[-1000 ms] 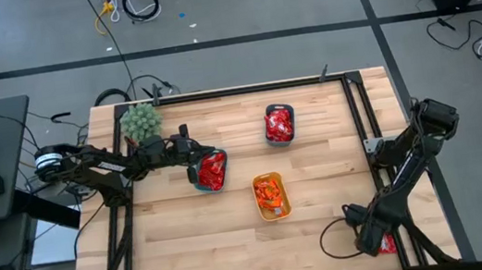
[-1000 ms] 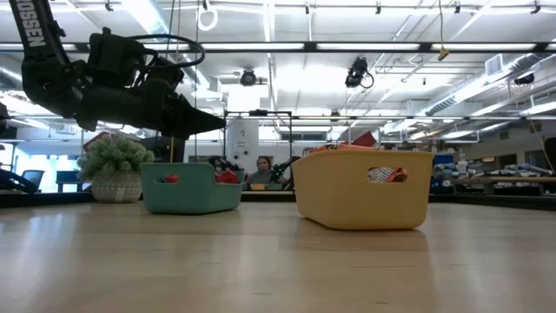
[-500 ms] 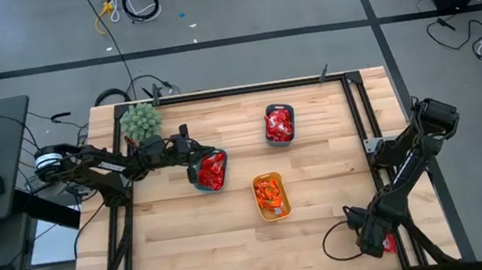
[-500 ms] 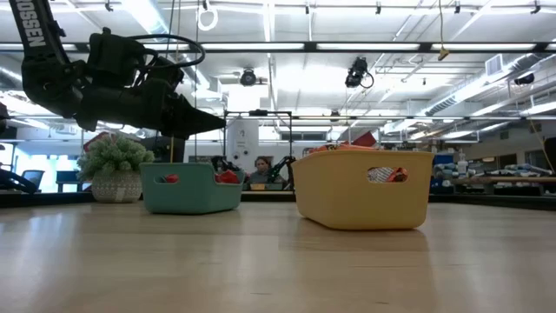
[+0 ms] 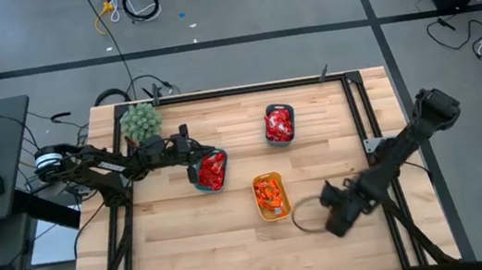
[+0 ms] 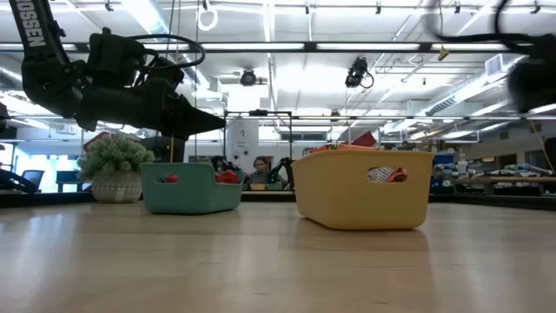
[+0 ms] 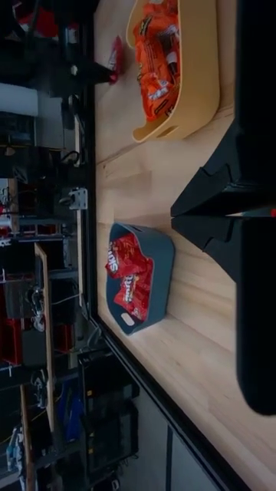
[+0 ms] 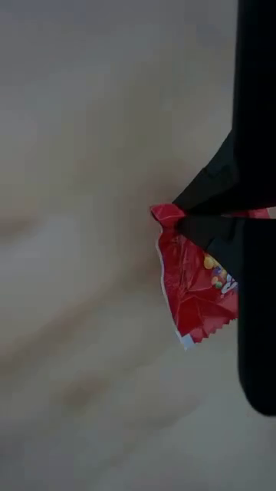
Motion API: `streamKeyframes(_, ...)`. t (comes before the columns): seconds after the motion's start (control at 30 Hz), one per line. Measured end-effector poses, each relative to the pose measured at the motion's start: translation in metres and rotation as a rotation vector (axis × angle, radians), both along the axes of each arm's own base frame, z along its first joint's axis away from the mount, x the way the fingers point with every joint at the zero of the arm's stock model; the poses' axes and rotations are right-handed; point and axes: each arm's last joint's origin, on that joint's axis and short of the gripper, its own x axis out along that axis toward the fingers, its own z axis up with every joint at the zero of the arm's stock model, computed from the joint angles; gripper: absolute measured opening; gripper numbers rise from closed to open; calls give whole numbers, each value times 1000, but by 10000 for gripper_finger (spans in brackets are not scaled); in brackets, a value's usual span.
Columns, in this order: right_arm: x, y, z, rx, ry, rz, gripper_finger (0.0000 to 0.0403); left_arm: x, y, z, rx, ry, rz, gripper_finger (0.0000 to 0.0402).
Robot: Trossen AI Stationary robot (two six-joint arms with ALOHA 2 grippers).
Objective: Sort candy
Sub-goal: Put the red candy into the blue bin
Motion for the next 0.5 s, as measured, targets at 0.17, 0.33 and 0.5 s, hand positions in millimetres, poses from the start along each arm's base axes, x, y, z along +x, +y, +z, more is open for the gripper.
streamKeyframes(0.17, 23, -45, 20, -111, -133, -75, 0, 0, 0, 0, 1, 0, 16, 2)
streamKeyframes(0.33, 47, -98, 52, -281, -279, -108, 0, 0, 1, 0, 2, -1, 17, 2)
streamKeyframes(0.5, 70, -159, 69, -438, -339, -127, 0, 0, 1, 0, 2, 0, 18, 2)
